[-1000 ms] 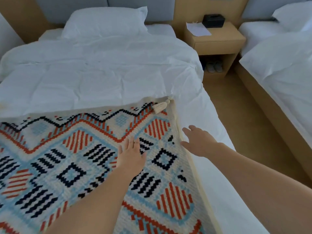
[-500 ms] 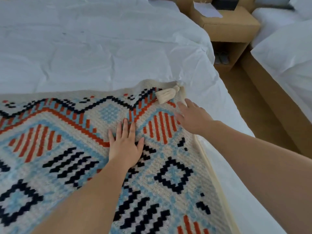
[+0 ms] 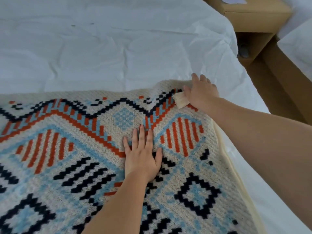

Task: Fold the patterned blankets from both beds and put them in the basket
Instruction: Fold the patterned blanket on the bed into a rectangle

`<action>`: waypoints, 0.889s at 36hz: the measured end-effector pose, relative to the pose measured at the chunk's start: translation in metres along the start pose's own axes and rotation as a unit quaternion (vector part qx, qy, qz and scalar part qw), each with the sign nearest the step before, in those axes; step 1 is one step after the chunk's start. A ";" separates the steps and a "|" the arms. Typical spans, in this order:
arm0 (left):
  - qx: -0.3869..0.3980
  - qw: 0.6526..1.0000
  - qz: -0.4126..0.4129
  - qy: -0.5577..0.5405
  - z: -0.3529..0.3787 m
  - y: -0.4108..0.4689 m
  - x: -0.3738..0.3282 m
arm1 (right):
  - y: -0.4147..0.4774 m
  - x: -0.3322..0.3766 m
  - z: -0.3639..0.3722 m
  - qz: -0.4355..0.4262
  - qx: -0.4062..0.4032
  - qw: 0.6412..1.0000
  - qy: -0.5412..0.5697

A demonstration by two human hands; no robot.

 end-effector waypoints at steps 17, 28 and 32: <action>0.012 1.000 -0.002 0.003 0.000 0.001 0.001 | -0.019 -0.004 -0.008 -0.016 -0.008 1.000 0.001; -0.034 0.995 -0.010 -0.094 -0.072 0.006 0.024 | -0.105 -0.020 -0.040 -0.037 0.028 0.999 -0.017; -0.096 0.995 0.004 -0.014 -0.116 0.028 0.032 | -0.131 -0.023 -0.055 -0.049 0.021 0.998 -0.022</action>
Point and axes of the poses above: each hand's wrist, its own y-axis towards the middle knuckle, its own z-axis out of the palm, x = y × z, the point moved 5 cm from there along y, towards the middle knuckle, and after that the axes turned 7 degrees about -z, right-handed, at the moved point
